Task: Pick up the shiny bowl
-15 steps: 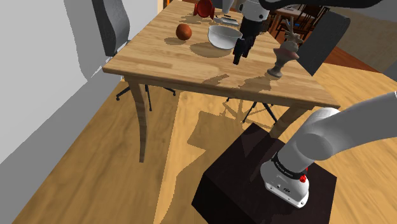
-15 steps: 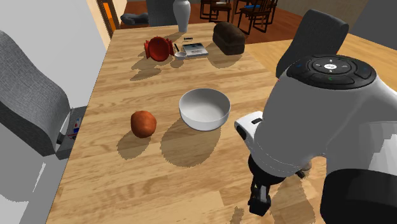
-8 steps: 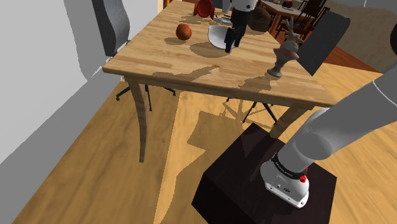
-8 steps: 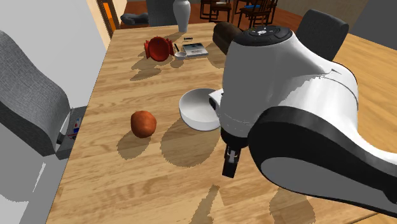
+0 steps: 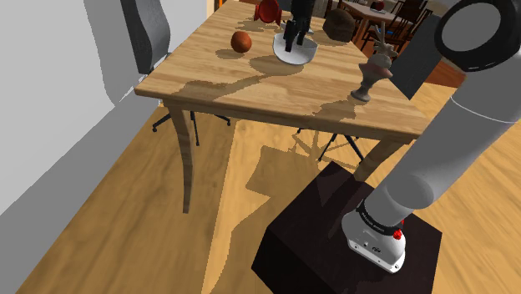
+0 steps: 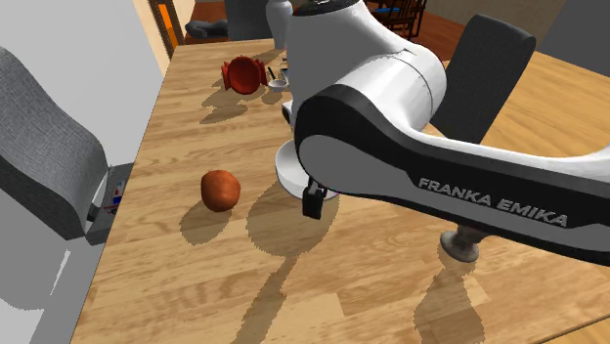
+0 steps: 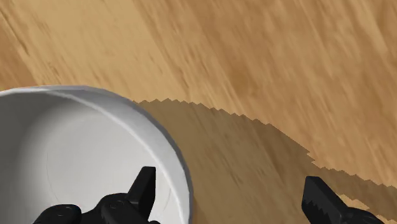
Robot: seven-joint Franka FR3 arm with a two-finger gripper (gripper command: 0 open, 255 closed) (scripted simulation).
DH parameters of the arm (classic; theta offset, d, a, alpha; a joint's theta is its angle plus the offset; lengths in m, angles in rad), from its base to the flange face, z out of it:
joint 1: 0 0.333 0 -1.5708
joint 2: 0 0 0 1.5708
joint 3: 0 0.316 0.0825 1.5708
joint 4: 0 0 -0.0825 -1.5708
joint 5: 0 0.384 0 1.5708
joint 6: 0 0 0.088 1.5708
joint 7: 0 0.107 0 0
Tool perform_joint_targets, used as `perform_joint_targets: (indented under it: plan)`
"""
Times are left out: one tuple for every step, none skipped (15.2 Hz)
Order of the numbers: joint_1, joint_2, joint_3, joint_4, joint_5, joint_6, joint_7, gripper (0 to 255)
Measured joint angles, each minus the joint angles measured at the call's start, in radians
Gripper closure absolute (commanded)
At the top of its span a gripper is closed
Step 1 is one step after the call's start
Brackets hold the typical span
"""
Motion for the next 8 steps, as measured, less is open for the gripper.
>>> perform_joint_targets:
  plan:
    - [-0.005,0.046,-0.004,0.058,0.003,-0.009,-0.012,0]
    - [-0.012,0.084,-0.009,0.112,0.005,-0.024,-0.025,0]
    - [-0.015,0.121,-0.011,0.166,0.008,-0.039,-0.031,0]
    - [-0.018,0.146,-0.012,0.195,0.010,-0.042,-0.037,0]
    - [-0.019,0.155,-0.013,0.196,0.010,-0.034,-0.039,0]
    - [-0.020,0.154,-0.013,0.185,0.010,-0.023,-0.039,0]
    - [-0.020,0.153,-0.013,0.171,0.009,-0.012,-0.038,0]
    - [-0.018,0.151,-0.012,0.157,0.009,0.002,-0.035,0]
